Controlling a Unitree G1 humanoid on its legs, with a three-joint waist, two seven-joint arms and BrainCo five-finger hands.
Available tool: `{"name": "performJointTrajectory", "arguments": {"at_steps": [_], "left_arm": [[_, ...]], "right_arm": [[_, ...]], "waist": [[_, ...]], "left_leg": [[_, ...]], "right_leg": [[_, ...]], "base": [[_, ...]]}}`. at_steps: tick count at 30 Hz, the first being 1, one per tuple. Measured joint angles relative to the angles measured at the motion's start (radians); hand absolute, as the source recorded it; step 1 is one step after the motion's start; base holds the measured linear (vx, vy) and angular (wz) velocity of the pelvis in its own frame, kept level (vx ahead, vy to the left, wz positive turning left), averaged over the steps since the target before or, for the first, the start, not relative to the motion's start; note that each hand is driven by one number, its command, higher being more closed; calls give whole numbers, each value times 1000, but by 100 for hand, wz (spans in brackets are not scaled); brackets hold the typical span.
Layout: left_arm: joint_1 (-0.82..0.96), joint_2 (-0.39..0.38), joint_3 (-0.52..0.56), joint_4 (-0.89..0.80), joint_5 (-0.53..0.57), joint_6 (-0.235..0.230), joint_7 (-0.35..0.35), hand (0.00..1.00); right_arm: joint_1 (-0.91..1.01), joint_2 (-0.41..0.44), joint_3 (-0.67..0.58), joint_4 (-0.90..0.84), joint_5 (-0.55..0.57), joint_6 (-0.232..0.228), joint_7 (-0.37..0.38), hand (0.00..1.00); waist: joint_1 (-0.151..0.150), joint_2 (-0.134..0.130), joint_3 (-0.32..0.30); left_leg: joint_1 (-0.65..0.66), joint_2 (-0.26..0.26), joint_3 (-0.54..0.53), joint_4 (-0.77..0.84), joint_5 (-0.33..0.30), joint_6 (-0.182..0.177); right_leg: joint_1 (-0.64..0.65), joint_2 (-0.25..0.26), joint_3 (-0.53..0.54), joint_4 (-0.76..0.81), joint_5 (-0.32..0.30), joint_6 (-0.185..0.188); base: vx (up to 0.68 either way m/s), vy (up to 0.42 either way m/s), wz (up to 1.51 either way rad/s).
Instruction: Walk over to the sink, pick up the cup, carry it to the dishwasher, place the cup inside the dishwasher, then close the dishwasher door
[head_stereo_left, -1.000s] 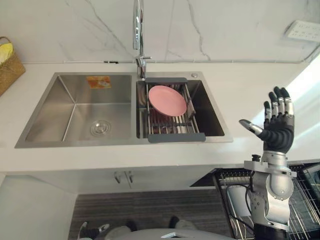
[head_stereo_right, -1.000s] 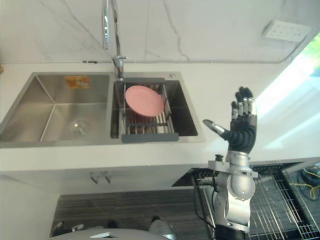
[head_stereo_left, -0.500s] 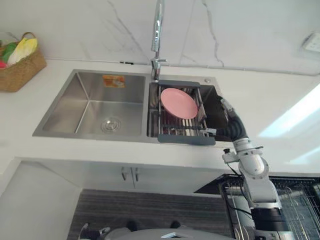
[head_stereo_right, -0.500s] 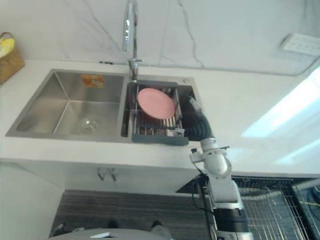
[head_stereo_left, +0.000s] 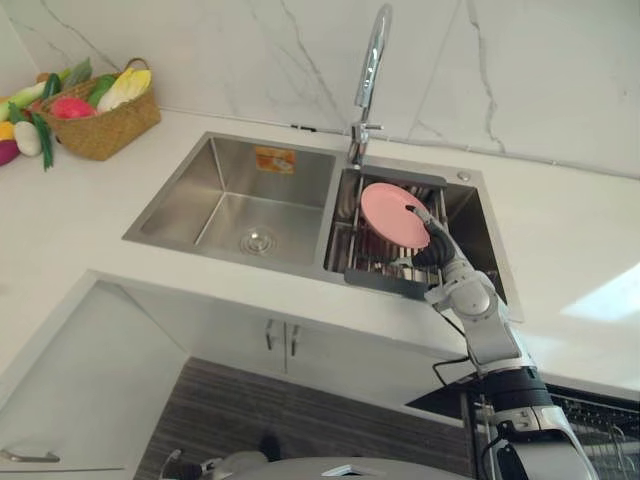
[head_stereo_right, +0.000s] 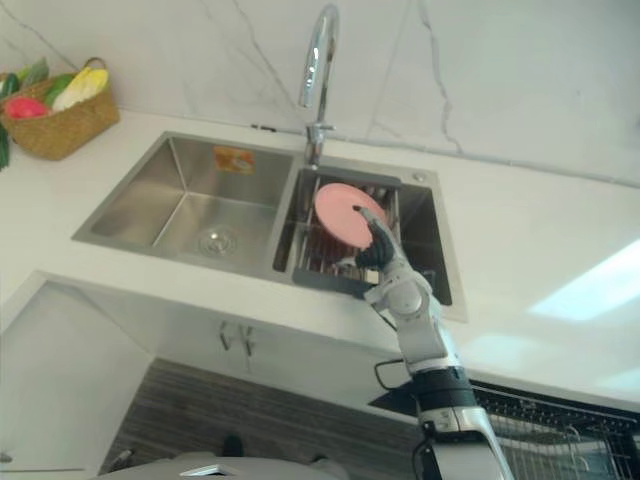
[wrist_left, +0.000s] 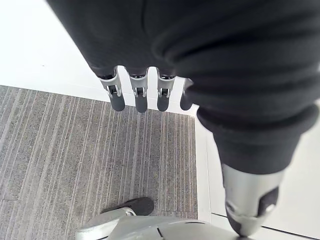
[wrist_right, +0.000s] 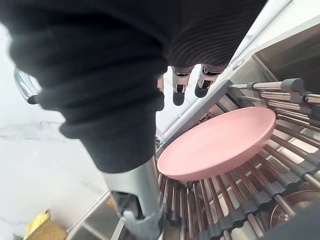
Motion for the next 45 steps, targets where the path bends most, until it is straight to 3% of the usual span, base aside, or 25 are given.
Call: {"name": "performJointTrajectory", "arguments": {"at_steps": [8, 14, 24, 39, 40, 45], "left_arm": [[2, 3, -1, -31, 33, 6, -25, 0], [3, 3, -4, -45, 40, 6, -38, 0], [3, 10, -32, -60, 39, 5, -41, 0], [-3, 25, -42, -65, 38, 4, -73, 0], [-3, 26, -42, -65, 38, 4, -77, 0], [-2, 30, -46, -65, 38, -5, -82, 0]], "right_arm": [[-81, -1, 37, 170, -61, 57, -62, 0], [-165, -1, 71, 290, -114, 81, -67, 0], [-262, -2, 124, 524, -125, 79, -103, 0], [-371, -29, 129, 670, -136, 55, -184, 0], [-384, -29, 140, 681, -136, 56, -184, 100], [-398, -34, 158, 683, -136, 54, -184, 100]], "waist": [[9, 2, 1], [13, 11, 7], [39, 21, 16], [63, 20, 50], [66, 21, 51], [69, 21, 60]], "left_leg": [[-2, 0, -11, 0, 12, -2], [0, 2, -19, 0, 18, -10], [-3, 4, -26, 0, 23, -19], [-8, -3, -62, 0, 32, -11], [-9, -4, -65, 0, 33, -11], [-5, -6, -77, 0, 40, -6]], "right_leg": [[6, 0, -24, -3, 1, -1], [9, 2, -29, -4, 3, -4], [16, 2, -52, -5, 5, -7], [34, 0, -83, -9, 6, -4], [34, 0, -84, -9, 5, -4], [37, -2, -101, -8, 5, -3]], "base": [[-4, 2, 4], [-4, 3, 5], [-17, 6, 4], [6, 6, 7], [17, 14, 7], [19, 10, 8]]}}
